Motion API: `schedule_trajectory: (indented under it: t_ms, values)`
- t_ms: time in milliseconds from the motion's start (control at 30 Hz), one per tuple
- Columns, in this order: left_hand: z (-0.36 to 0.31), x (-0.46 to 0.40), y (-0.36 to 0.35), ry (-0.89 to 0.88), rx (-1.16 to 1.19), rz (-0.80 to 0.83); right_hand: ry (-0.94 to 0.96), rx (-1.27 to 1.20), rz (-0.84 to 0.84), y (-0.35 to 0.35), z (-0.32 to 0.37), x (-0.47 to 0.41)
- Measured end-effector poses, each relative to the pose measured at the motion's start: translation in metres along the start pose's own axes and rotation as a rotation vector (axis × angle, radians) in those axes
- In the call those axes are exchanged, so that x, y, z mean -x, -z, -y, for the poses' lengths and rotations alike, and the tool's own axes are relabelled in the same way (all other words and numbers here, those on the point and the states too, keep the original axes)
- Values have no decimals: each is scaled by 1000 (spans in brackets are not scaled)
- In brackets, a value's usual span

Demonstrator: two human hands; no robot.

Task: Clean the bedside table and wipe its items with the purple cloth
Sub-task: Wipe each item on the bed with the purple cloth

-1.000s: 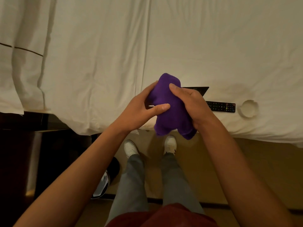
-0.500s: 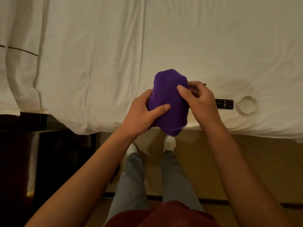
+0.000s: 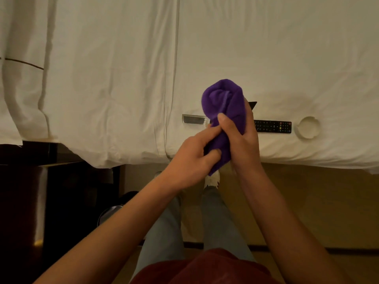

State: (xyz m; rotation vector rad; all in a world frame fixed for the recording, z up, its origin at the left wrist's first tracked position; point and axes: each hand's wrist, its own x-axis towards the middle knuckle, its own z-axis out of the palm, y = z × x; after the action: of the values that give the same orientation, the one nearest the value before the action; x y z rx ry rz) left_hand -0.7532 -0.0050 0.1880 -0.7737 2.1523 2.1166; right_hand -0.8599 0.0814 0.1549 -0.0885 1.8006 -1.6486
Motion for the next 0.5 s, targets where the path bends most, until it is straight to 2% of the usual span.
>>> schedule_trajectory:
  t_ms: [67,133,233,300,367,500]
  values:
    - [9,0,7,59,96,19,22,72,-18,3,-6,-2]
    - [21,-7,20,55,153,-100,3,115,-66,6,-9,-6]
    - [54,-35,48,91,-68,-434,12,164,-141,18,-10,-14]
    - [82,-61,64,163,-316,-563,50,201,-163,25,-10,-16]
    - [109,-89,71,186,-564,-510,81,223,-177,31,-11,-18]
    - [148,-135,59,106,-978,-185,95,253,-194,38,-18,-17]
